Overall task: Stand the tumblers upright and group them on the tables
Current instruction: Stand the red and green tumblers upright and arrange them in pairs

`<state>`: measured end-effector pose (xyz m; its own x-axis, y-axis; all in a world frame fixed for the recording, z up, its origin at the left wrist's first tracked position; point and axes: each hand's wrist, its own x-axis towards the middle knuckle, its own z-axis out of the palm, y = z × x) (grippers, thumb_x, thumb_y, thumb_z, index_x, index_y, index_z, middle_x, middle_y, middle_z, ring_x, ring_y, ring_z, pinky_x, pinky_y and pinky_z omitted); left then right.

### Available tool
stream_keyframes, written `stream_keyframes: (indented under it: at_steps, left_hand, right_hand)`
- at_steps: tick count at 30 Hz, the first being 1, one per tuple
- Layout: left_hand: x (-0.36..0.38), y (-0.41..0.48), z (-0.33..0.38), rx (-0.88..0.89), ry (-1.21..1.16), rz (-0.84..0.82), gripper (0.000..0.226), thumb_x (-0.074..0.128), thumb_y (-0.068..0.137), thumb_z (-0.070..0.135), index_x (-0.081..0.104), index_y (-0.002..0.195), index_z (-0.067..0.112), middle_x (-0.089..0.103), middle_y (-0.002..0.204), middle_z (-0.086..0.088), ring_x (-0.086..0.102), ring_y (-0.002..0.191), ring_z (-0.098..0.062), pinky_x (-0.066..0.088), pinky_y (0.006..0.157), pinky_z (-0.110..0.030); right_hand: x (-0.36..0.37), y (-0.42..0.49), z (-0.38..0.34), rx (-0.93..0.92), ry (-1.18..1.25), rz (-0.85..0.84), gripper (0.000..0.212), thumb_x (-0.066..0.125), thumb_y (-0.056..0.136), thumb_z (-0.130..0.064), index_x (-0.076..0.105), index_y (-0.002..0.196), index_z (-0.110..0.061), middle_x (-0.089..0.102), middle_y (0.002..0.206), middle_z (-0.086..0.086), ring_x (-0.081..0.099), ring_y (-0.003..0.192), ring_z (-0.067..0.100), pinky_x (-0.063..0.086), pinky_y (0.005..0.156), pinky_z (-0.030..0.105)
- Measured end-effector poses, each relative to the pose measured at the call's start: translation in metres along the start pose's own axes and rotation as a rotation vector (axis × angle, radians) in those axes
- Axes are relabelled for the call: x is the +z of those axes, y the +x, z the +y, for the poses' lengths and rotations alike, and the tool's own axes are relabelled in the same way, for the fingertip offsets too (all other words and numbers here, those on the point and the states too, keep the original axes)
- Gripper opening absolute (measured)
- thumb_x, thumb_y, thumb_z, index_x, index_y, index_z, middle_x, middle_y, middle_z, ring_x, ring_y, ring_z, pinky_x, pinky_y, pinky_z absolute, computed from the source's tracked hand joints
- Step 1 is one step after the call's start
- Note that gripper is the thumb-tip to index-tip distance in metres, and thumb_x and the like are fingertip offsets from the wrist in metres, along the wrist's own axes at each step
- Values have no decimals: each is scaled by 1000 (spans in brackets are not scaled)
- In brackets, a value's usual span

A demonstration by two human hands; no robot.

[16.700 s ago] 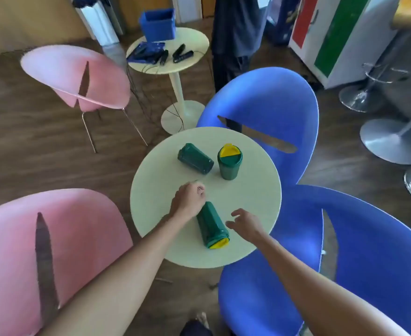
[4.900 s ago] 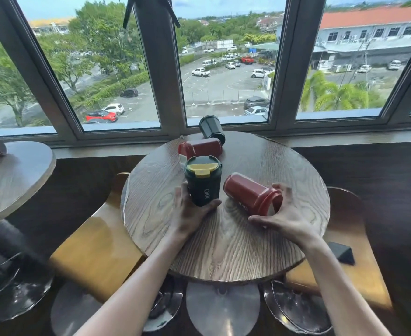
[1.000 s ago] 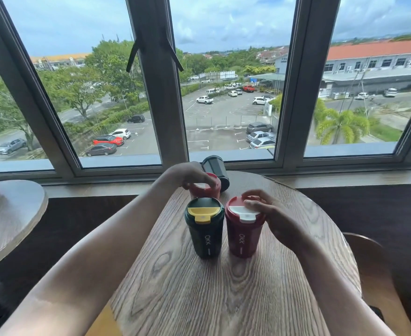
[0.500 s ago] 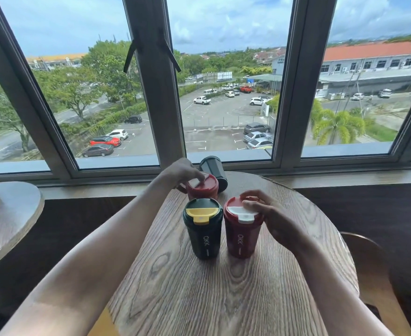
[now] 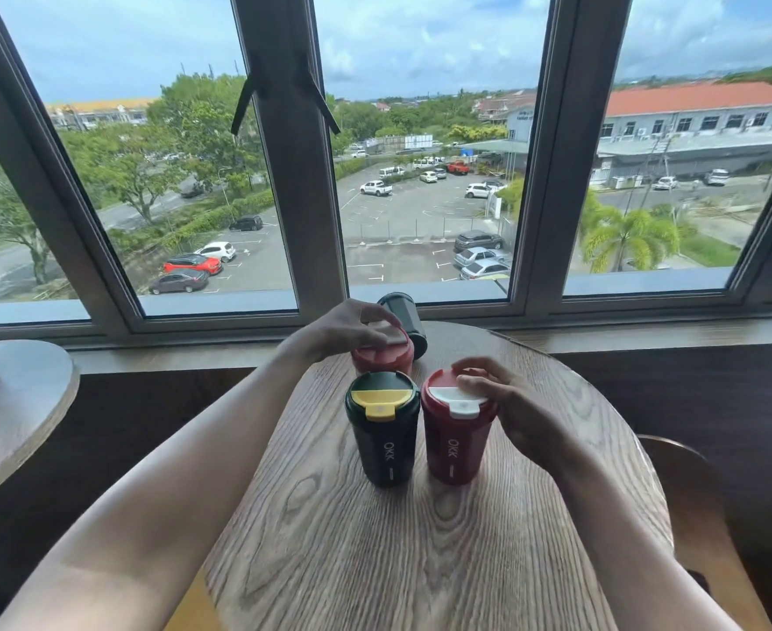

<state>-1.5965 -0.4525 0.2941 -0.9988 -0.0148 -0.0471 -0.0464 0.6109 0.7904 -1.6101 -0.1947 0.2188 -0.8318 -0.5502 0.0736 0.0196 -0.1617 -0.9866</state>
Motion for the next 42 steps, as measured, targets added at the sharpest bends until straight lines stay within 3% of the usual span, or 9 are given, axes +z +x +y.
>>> stream_keyframes:
  at_steps: [6,14,24,28,32,35,38,40,42]
  left_hand:
    - [-1,-1,2,-4,-11,-61,34,67,65,21,72,95,34,60,123,-2,52,113,-22,48,99,-42]
    - [10,-11,-24,17,-242,84,72,71,69,38,52,135,17,56,124,-7,58,107,-18,50,76,-25]
    - [33,-11,-48,-36,-593,261,53,72,68,17,60,119,20,63,119,-9,65,98,-20,55,66,-22]
    - [35,-13,-50,-68,-629,265,59,76,66,21,60,123,21,62,125,-13,63,112,-30,55,80,-31]
    - [38,-15,-51,-120,-658,320,52,75,70,19,60,120,20,61,128,-19,58,121,-38,48,99,-46]
    - [39,-17,-47,-124,-664,320,50,76,69,19,62,117,20,62,128,-18,60,118,-35,49,97,-41]
    - [40,-19,-42,-136,-655,315,50,71,73,16,59,121,17,62,126,-16,62,105,-25,55,72,-22]
    - [40,-21,-42,-135,-656,317,56,70,74,16,56,128,13,61,127,-16,62,102,-22,52,63,-17]
    - [40,-22,-42,-135,-660,314,56,70,75,16,55,129,12,62,125,-14,62,101,-21,52,63,-17]
  right_hand:
    - [2,-2,-2,13,3,13,27,69,72,-19,70,99,-16,70,94,5,62,90,16,41,76,26]
    - [-5,-5,-15,56,-74,12,38,74,78,-30,67,112,-14,71,109,7,64,103,16,42,83,30]
    - [-14,105,-9,245,-431,61,26,65,90,-34,62,110,-19,65,120,5,60,106,19,47,96,39]
    - [4,160,-1,365,-520,-38,57,63,88,-48,54,130,-11,54,129,8,54,117,26,44,103,42]
    - [11,199,10,471,-576,-86,108,66,57,-81,48,136,-10,54,133,9,58,112,29,50,95,40]
    - [19,210,16,482,-567,-66,81,74,71,-61,56,126,-4,62,122,12,61,109,28,51,79,33]
    - [22,205,15,476,-539,-74,42,69,84,-43,62,105,-7,63,108,13,59,90,23,45,59,26]
    - [19,194,14,462,-534,-71,30,63,89,-40,57,85,-11,56,97,10,52,82,20,40,62,27]
    - [13,180,17,456,-487,-62,31,63,89,-41,56,92,-11,55,98,8,52,80,18,38,67,24]
